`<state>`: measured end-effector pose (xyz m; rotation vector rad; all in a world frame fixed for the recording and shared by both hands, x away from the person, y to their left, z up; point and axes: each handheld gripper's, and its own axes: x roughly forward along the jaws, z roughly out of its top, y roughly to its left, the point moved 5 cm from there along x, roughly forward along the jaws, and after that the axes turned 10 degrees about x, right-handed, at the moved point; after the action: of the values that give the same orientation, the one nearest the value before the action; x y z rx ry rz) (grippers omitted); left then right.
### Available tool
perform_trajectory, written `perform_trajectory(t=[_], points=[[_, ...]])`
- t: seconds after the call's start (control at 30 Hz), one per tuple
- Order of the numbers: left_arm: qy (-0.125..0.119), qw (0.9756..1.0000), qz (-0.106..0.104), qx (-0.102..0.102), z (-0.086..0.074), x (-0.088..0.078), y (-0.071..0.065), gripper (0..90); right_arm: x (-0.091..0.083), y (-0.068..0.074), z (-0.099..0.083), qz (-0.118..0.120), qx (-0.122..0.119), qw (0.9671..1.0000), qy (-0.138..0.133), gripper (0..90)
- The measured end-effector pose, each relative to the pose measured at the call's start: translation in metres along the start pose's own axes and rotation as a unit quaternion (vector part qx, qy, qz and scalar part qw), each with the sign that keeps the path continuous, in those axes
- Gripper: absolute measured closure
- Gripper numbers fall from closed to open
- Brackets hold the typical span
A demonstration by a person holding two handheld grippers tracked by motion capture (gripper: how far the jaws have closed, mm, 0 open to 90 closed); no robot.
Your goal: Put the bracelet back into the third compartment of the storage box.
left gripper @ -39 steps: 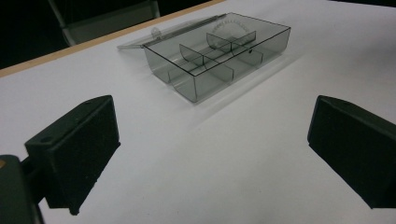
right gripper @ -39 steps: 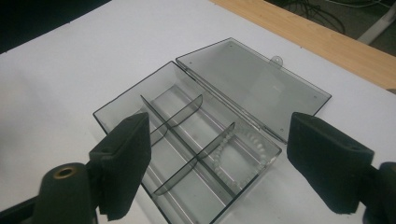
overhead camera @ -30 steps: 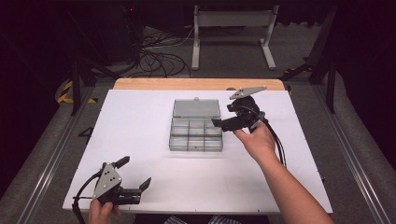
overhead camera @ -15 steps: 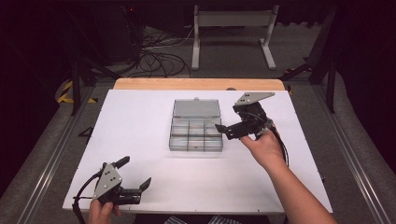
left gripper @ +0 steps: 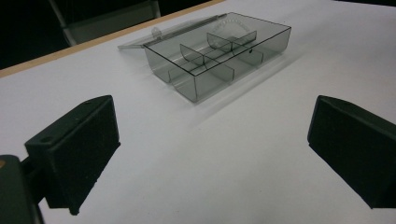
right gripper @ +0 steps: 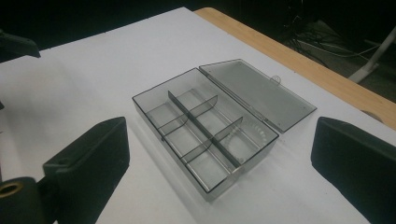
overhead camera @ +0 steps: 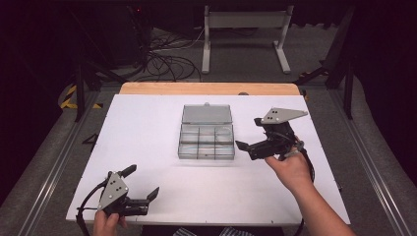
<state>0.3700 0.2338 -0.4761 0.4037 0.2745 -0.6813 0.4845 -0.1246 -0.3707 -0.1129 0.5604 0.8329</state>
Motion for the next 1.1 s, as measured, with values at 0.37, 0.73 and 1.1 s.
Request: perform_trajectory(t=[0.37,0.73,1.1], points=[[0.001,1.0,-0.002,-0.002,0.0,0.0,-0.001,2.9,-0.025,-0.005,-0.025,0.01,-0.003,0.9997,-0.024,4.8],[0.002,1.0,-0.002,-0.002,0.0,0.001,-0.002,2.9,-0.04,-0.01,-0.056,0.012,-0.004,0.9991,-0.04,4.2],[0.002,1.0,-0.001,-0.002,0.0,0.001,-0.002,2.8,-0.048,-0.021,-0.089,0.007,0.006,0.999,-0.043,3.7]])
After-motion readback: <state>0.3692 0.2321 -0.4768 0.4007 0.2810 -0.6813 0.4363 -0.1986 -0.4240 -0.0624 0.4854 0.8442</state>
